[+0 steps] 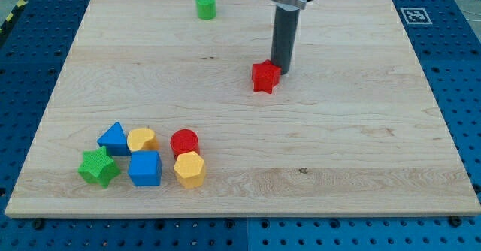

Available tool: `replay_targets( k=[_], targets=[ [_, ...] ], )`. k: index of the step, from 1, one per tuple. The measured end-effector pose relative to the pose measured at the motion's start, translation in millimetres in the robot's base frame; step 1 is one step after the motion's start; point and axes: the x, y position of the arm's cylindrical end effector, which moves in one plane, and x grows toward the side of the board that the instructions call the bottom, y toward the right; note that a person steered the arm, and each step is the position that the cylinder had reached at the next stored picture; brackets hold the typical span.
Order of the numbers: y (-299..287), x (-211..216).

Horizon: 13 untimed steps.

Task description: Move the red star to the right of the red circle

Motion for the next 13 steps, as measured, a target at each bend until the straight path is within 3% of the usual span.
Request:
replay_targets(
  k=[3, 5, 9, 11, 13],
  targets=[
    [-23, 37],
    [-52, 18],
    [-49, 96],
    [-20, 124],
    [-30, 145]
  ],
)
